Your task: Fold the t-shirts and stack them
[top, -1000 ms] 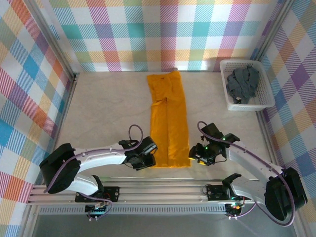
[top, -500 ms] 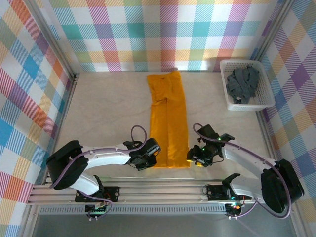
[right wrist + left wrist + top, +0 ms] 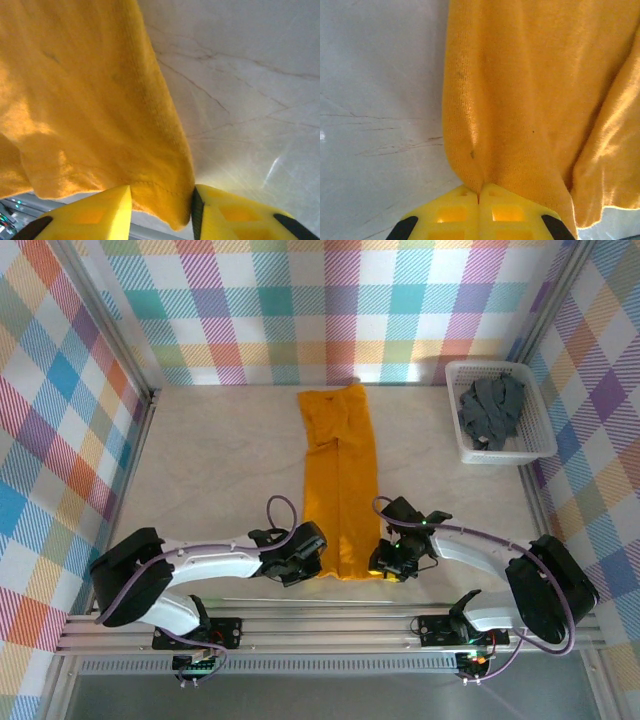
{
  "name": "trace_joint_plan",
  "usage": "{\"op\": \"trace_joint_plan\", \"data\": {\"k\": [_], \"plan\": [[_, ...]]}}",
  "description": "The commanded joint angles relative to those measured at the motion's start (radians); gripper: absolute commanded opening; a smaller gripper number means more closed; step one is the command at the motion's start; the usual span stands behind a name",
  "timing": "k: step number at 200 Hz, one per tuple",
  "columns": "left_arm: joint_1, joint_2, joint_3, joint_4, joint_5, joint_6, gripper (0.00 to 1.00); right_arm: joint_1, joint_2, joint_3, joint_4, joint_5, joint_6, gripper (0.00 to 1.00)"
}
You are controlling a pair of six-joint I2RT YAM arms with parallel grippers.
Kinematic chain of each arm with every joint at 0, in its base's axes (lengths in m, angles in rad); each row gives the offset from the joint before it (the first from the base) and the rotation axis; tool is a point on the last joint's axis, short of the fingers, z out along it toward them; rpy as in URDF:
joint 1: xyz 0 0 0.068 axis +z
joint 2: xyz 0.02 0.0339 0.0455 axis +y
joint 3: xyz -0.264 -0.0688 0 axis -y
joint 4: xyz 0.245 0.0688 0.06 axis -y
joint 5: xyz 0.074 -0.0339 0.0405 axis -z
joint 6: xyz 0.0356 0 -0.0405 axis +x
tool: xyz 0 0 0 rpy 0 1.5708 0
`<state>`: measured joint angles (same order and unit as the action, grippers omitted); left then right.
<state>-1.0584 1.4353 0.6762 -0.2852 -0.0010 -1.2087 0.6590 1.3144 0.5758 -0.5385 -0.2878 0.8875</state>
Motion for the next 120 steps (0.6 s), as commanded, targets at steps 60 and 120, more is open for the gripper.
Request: {"op": "trace_joint_plan", "data": {"k": [60,120], "plan": [[-0.037,-0.093,-0.071,0.037,-0.003,-0.062,0.00,0.032,-0.034,0.073,-0.037,0.082,0.054,0.00],[-0.094,-0.178,-0.089,0.060,0.007,-0.115,0.00,0.156,-0.232,0.046,-0.169,0.126,0.150,0.00]]}}
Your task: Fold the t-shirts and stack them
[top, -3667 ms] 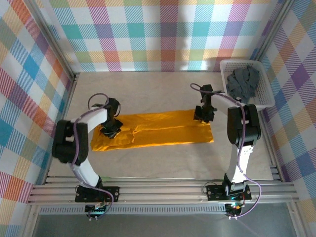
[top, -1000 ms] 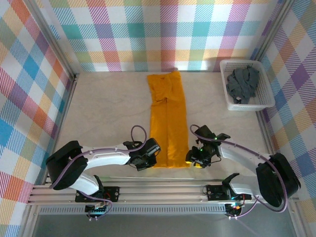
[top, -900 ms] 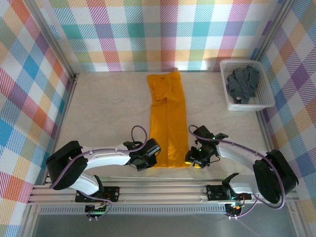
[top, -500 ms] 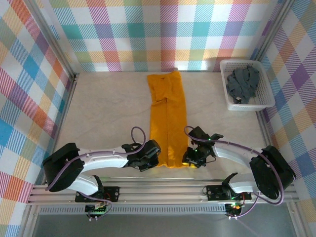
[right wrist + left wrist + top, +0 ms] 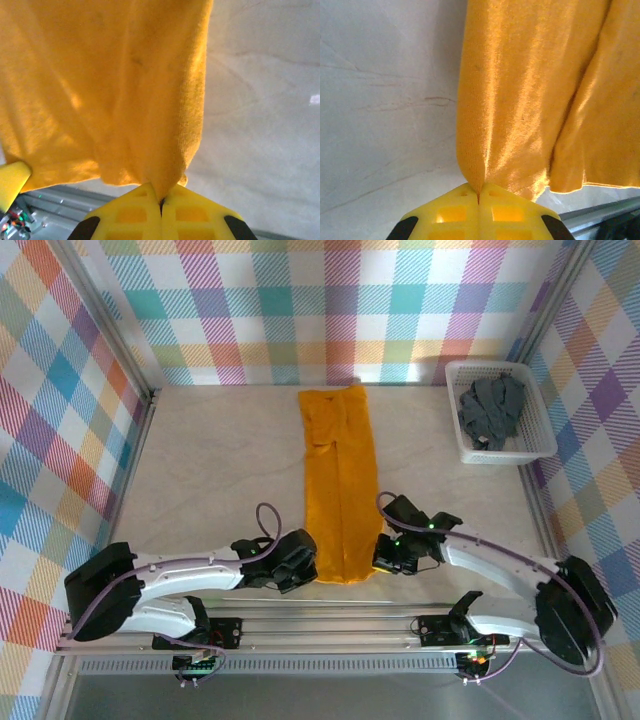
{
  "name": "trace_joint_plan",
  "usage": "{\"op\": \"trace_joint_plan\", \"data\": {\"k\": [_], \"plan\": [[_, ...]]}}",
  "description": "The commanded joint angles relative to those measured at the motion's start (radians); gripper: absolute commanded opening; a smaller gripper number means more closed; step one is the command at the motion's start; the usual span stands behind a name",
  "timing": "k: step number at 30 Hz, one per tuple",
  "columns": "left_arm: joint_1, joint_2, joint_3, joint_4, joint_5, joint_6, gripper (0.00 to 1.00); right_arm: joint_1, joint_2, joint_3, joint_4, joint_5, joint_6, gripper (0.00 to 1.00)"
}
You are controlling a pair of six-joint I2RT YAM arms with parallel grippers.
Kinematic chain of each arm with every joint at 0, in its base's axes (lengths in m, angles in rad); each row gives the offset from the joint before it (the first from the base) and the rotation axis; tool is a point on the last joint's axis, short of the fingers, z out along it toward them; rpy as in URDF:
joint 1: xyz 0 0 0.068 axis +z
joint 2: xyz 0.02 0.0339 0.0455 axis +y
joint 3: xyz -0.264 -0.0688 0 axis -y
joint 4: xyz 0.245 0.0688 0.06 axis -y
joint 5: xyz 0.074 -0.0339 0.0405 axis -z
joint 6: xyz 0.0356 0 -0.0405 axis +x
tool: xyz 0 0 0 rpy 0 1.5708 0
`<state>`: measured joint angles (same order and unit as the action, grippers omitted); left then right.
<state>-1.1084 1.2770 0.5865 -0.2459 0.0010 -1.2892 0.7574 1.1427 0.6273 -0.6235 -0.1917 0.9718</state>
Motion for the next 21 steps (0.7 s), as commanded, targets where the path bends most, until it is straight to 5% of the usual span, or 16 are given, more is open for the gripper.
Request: {"op": "trace_joint_plan", "data": {"k": [1,12,21], "plan": [[-0.045,-0.018,0.001,0.020,0.004,-0.035,0.00,0.060,-0.061,-0.006,-0.085,0.029,0.068,0.00],[-0.049,-0.111,0.135,-0.199,-0.140,-0.022,0.00,0.038,-0.100,0.177,-0.250,0.158,0.049,0.00],[0.249,-0.040,0.293,-0.184,-0.039,0.137,0.00,-0.203,0.096,0.402,-0.171,0.038,-0.089,0.00]]}}
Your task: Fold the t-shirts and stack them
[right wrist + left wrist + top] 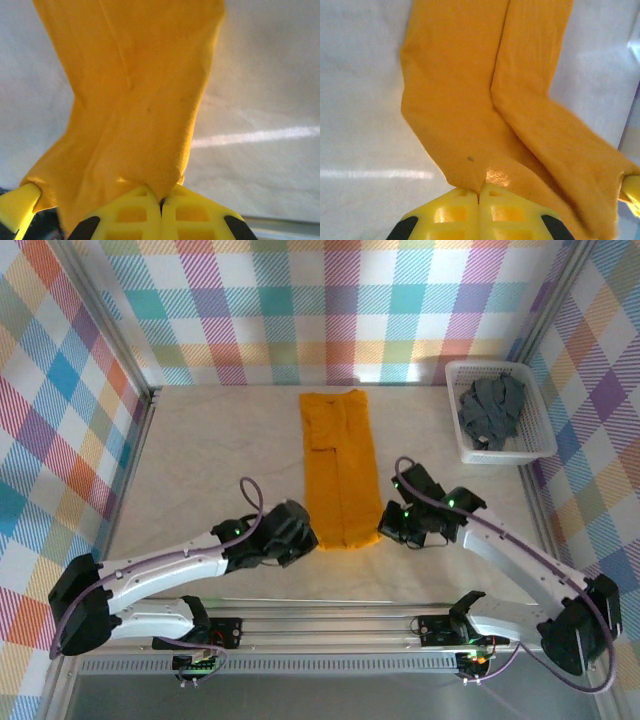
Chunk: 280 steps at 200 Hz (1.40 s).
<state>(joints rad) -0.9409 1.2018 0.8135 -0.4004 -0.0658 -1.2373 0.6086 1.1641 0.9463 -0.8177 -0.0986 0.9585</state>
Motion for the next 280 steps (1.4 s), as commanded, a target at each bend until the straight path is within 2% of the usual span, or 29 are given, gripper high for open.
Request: {"op": "trace_joint_plan", "data": {"k": [1,26,60,115,168,176,185,200,210,215,230,240,261,280], "plan": [[0.121,0.061,0.097,-0.028,0.041,0.108,0.00,-0.076,0.120,0.124,0.029,-0.070,-0.093,0.00],[0.240,0.180,0.237,-0.032,0.102,0.190,0.00,-0.137,0.271,0.286,0.026,-0.094,-0.138,0.00],[0.344,0.369,0.416,-0.053,0.170,0.262,0.00,-0.217,0.443,0.447,0.030,-0.120,-0.167,0.00],[0.433,0.607,0.638,-0.094,0.219,0.323,0.00,-0.293,0.696,0.659,0.025,-0.206,-0.198,0.00],[0.479,0.797,0.797,-0.127,0.268,0.361,0.00,-0.334,0.891,0.811,0.005,-0.246,-0.213,0.00],[0.485,0.826,0.824,-0.138,0.271,0.374,0.05,-0.341,0.925,0.845,-0.005,-0.253,-0.227,0.07],[0.491,0.841,0.832,-0.119,0.281,0.388,0.16,-0.347,0.953,0.880,-0.008,-0.259,-0.249,0.17],[0.495,0.825,0.821,-0.065,0.292,0.415,0.53,-0.356,0.962,0.903,0.019,-0.291,-0.298,0.38],[0.495,0.798,0.804,-0.053,0.295,0.434,0.63,-0.357,0.949,0.903,0.014,-0.282,-0.329,0.46],[0.495,0.779,0.785,-0.052,0.292,0.437,0.72,-0.357,0.936,0.895,0.003,-0.267,-0.342,0.48],[0.494,0.684,0.671,-0.020,0.269,0.433,0.74,-0.358,0.876,0.826,-0.014,-0.227,-0.356,0.51],[0.492,0.592,0.535,0.031,0.255,0.396,0.74,-0.356,0.813,0.733,0.024,-0.218,-0.356,0.51],[0.452,0.403,0.260,0.113,0.228,0.268,0.68,-0.349,0.601,0.431,0.173,-0.210,-0.318,0.55],[0.383,0.306,0.078,0.225,0.213,0.148,0.62,-0.345,0.488,0.228,0.238,-0.215,-0.286,0.53]]}}
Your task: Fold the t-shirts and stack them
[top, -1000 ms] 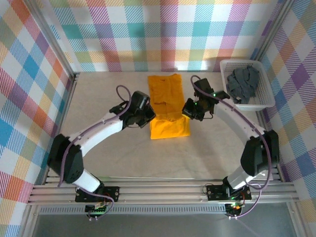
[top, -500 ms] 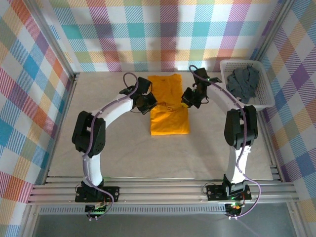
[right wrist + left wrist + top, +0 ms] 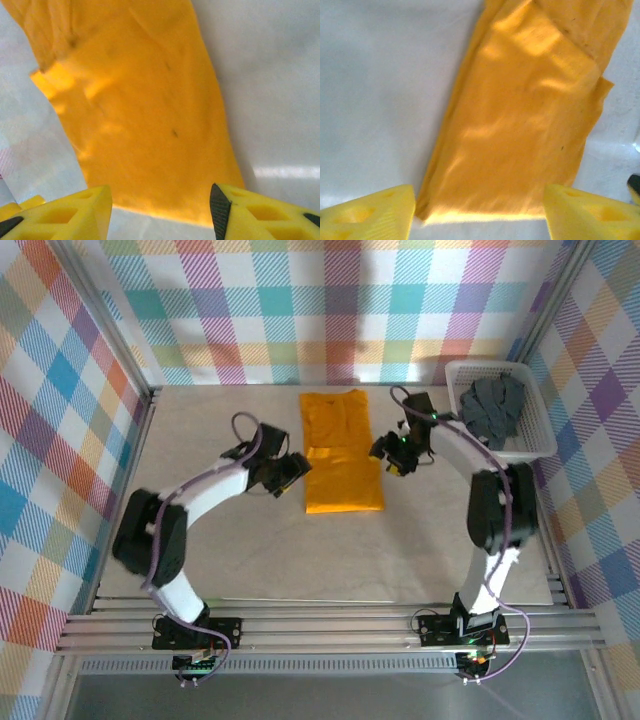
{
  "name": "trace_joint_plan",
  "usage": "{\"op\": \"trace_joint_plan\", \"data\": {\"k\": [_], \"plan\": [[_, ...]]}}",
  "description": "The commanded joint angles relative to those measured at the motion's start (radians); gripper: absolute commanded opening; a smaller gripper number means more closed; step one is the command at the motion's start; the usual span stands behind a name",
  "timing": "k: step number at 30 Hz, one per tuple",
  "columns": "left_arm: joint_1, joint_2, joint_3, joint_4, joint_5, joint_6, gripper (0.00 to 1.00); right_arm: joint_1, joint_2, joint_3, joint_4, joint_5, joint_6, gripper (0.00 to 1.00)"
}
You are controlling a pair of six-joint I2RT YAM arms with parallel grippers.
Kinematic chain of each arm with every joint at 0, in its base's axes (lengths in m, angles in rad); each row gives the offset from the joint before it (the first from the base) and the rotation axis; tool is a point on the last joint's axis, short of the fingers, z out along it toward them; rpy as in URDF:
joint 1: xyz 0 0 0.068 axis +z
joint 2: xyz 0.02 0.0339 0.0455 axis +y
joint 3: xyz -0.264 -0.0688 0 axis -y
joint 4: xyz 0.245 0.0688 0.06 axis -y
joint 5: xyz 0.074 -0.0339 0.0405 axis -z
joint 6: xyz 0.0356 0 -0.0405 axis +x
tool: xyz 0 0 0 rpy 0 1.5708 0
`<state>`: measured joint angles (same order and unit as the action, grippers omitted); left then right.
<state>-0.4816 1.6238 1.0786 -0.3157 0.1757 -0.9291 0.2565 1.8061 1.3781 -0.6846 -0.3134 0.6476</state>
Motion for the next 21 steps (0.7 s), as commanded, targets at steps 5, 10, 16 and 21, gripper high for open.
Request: {"op": "trace_joint_plan", "data": {"k": [5,10,16,21], "plan": [[-0.113,-0.117,-0.309,0.290,-0.017,-0.295,0.62,0.009,-0.241,-0.393,0.200,-0.037,0.076,0.49],[-0.124,0.011,-0.248,0.290,0.001,-0.336,0.57,0.009,-0.183,-0.426,0.244,-0.075,0.106,0.48],[-0.123,0.120,-0.201,0.341,0.008,-0.346,0.44,0.014,-0.071,-0.377,0.252,-0.101,0.102,0.45],[-0.123,0.188,-0.147,0.354,0.017,-0.342,0.33,0.026,-0.015,-0.334,0.242,-0.094,0.118,0.43]]}}
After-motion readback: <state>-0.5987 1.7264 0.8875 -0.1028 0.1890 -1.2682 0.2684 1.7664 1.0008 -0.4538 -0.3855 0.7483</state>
